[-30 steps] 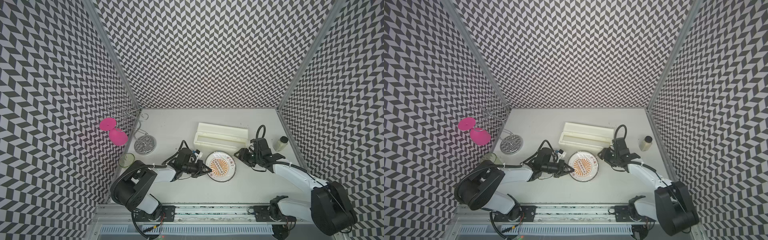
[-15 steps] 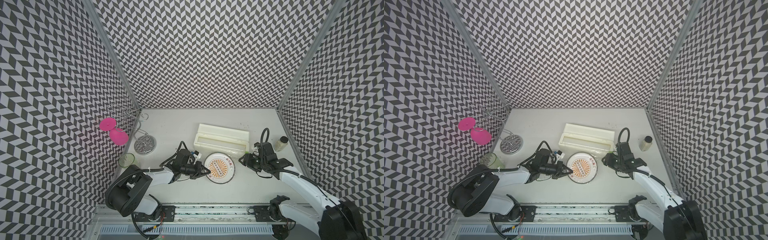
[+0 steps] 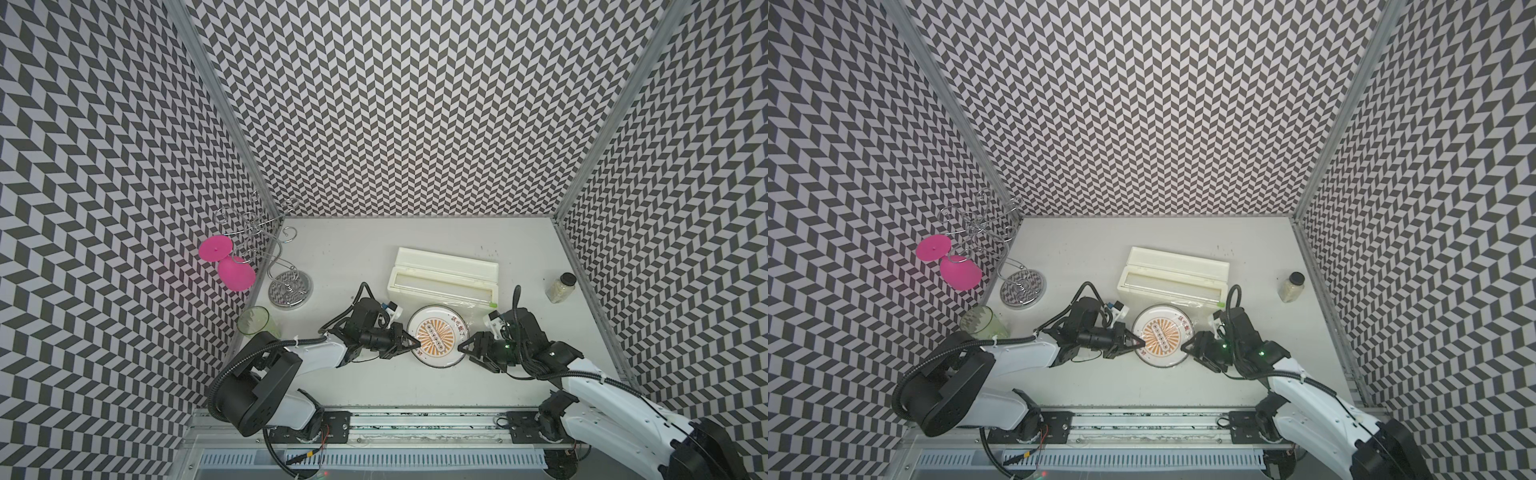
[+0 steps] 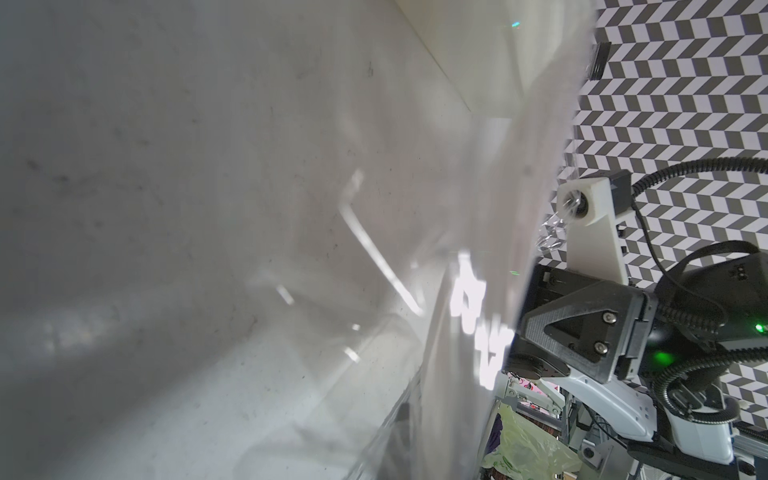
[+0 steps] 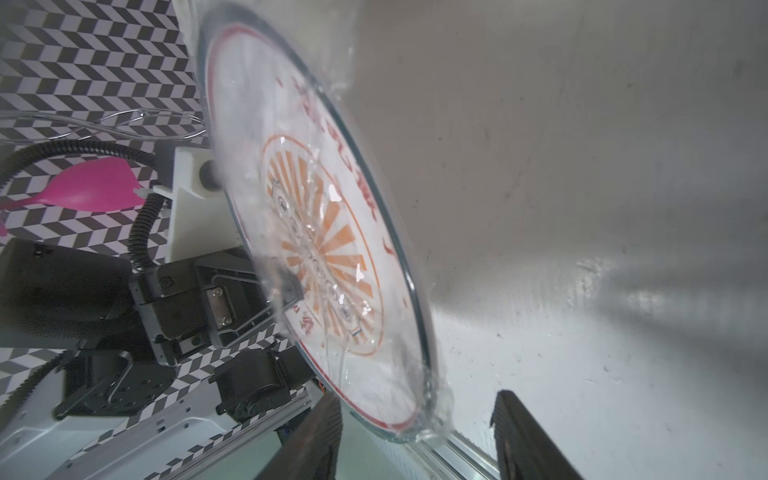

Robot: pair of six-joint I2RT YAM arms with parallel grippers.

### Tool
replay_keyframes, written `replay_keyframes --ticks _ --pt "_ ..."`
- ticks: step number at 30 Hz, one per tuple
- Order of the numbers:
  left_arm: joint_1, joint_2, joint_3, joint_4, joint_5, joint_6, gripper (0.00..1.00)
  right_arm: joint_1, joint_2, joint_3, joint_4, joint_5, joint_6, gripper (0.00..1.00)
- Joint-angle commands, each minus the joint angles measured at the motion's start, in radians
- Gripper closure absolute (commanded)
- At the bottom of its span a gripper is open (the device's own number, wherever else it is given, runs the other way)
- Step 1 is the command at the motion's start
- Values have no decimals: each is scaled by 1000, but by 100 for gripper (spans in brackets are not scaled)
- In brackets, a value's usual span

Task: Wrap the plate with plastic wrap
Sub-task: Cover the plate with plastic wrap.

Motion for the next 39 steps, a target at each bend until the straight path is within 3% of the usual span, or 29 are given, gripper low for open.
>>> replay_keyframes --ticks 1,4,8,11,15,22,29,33,39 --pt "-3 -23 34 7 20 6 100 15 18 2 167 21 69 47" --pt "-3 -26 44 6 22 -1 100 16 23 -11 220 47 91 56" --pt "2 -36 87 -23 26 -4 100 15 11 -20 276 71 130 78" --pt "22 -53 124 -58 33 -10 100 2 -27 6 265 125 152 90" --pt "66 -72 213 -128 46 -2 100 -59 -65 80 236 177 139 100" --pt "119 -13 492 -288 48 87 100 -212 80 350 158 110 -31 100" --pt "135 39 710 -368 39 129 100 -272 195 576 90 80 -152 100" --pt "134 6 706 -410 25 155 100 -272 195 586 57 36 -153 100" --pt "121 -114 509 -394 8 146 100 -258 79 404 91 -2 -75 100"
